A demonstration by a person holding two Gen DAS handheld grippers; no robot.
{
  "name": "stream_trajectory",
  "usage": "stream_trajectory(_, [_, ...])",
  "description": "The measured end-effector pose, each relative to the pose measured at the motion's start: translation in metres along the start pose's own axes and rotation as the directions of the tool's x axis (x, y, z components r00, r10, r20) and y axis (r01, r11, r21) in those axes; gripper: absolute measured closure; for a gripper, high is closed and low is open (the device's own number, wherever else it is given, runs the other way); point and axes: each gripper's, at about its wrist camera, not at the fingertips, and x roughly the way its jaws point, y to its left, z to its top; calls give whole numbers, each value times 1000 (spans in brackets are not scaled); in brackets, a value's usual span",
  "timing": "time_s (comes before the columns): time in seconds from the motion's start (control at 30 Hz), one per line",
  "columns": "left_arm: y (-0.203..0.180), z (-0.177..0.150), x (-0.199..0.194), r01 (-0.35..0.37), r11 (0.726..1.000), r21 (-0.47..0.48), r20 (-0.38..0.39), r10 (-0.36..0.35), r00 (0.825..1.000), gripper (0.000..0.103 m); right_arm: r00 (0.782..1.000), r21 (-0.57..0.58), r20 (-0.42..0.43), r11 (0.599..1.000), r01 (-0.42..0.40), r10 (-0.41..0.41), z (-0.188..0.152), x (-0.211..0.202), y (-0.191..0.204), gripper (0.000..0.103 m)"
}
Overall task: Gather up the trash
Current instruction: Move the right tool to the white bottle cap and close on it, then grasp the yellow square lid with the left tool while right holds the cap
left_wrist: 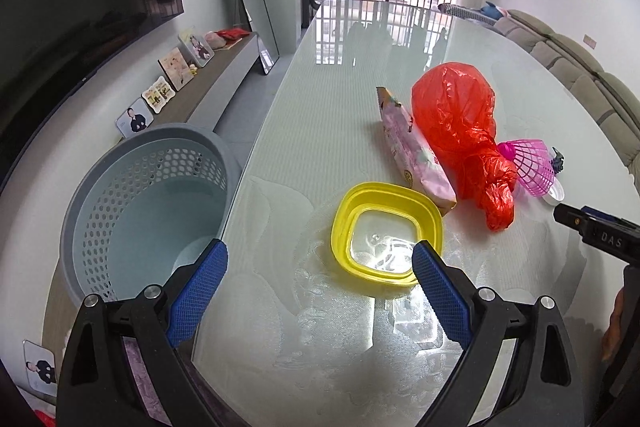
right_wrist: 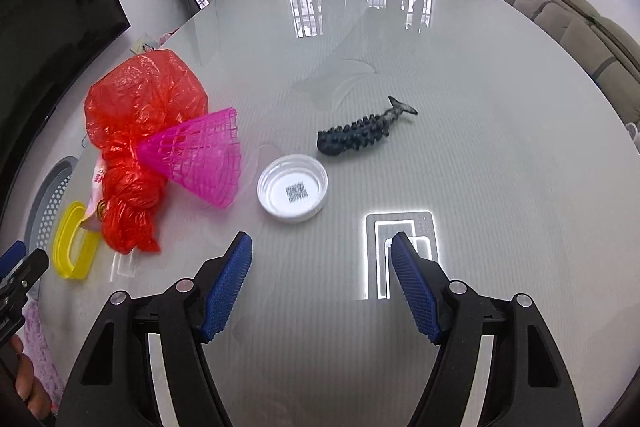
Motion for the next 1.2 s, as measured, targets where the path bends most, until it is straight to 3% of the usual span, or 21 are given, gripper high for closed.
stream_trajectory(0.23, [-7,0,1,-9,1000,5,-2,9,1000,11,1000,-84,8,996,27,-27,12,11,16,35])
stream_trajectory(0.43, [-10,0,0,-8,1000,13,-4,8,1000,11,999,-116,26,992,39,-36,17,15,23,50])
stream_trajectory(0.53, [-11,0,0,-9,1000,16,-4,9,1000,11,999,-134,33,990,36,-31,16,14,27,64])
stream_trajectory(0.77, [-15,-2,0,-2,1000,19,-12,2,1000,11,999,-85,38,996,-6,9,9,3,19,64])
stream_trajectory(1.2, [-39,-7,15,37,997,71,-47,-33,998,11,994,14,75,997,-80,79,-39,-47,2,64])
